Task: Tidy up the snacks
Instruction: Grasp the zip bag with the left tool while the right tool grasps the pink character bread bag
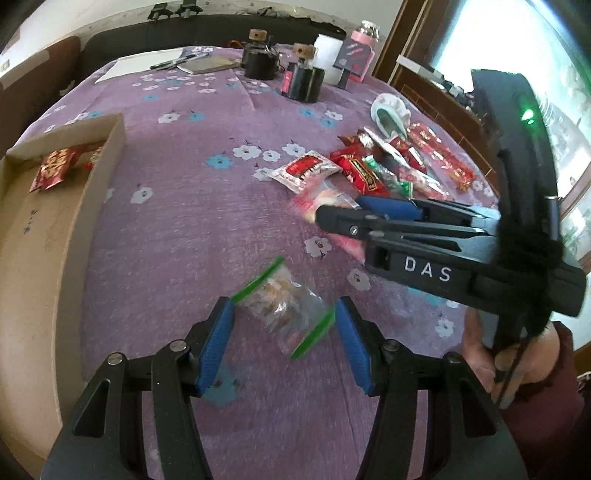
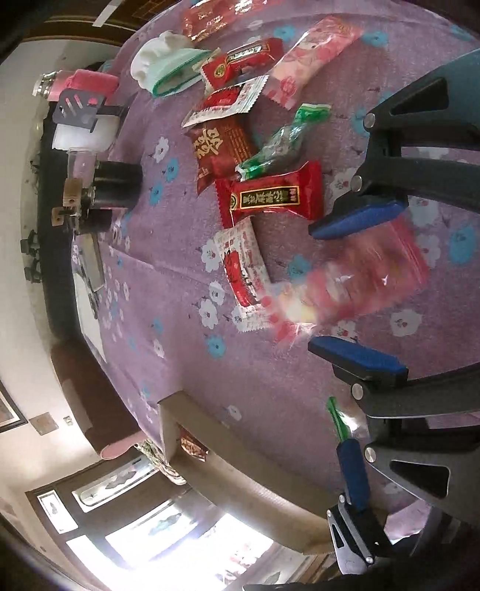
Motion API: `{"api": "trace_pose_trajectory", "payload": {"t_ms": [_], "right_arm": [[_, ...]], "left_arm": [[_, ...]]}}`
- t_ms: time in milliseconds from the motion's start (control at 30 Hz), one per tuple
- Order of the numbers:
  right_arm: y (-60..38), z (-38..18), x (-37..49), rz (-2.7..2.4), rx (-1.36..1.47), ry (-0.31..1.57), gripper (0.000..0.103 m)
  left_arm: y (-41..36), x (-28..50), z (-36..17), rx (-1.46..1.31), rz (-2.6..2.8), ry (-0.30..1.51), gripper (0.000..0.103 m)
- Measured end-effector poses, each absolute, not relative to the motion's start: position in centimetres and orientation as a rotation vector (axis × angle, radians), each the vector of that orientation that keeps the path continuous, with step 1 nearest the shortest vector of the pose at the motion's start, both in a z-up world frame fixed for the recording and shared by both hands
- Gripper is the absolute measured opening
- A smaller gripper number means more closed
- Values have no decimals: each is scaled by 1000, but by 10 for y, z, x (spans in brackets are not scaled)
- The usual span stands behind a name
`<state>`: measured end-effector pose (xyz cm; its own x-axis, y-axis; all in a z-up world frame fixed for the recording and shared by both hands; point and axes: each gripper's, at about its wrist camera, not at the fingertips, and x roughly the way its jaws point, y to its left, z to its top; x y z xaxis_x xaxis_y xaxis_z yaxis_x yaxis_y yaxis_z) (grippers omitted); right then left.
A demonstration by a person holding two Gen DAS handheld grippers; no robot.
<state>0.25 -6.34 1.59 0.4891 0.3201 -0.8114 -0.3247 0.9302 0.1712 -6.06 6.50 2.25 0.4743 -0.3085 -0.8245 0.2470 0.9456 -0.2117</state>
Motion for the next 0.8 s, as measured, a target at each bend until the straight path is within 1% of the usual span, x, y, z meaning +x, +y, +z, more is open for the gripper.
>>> {"api": "trace_pose_trajectory", "payload": {"t_ms": [33,67,100,133,167,200,333,500,633,700,800], "right_arm": [[-67,17,2,383,-4,985,35],[-69,17,2,381,9,986,28],[-72,17,3,388,28,989,28],[-74,16,4,392,49,992,27],[-76,16,3,392,60,994,27],[-78,16,3,391,69,995,26],[-89,18,-2,382,112,994,25],[-101,27,-7,396,185,988,25],[-98,41,-10,427,217,980,25],[-92,49,-11,445,225,972,25],[-72,64,-8,498,248,965,24]], "left_arm": [[62,-59,23,-51,-335,1016,55],[59,-57,22,-40,-335,1013,55],[56,-56,22,-27,-339,1006,55],[54,-55,21,-11,-336,1003,51],[50,-56,21,30,-315,986,36],[46,-58,20,57,-310,976,36],[51,-60,22,18,-337,981,33],[73,-67,38,-99,-374,979,33],[113,-70,65,-202,-363,944,34],[145,-66,79,-245,-318,921,34],[186,-57,87,-278,-244,915,34]]}}
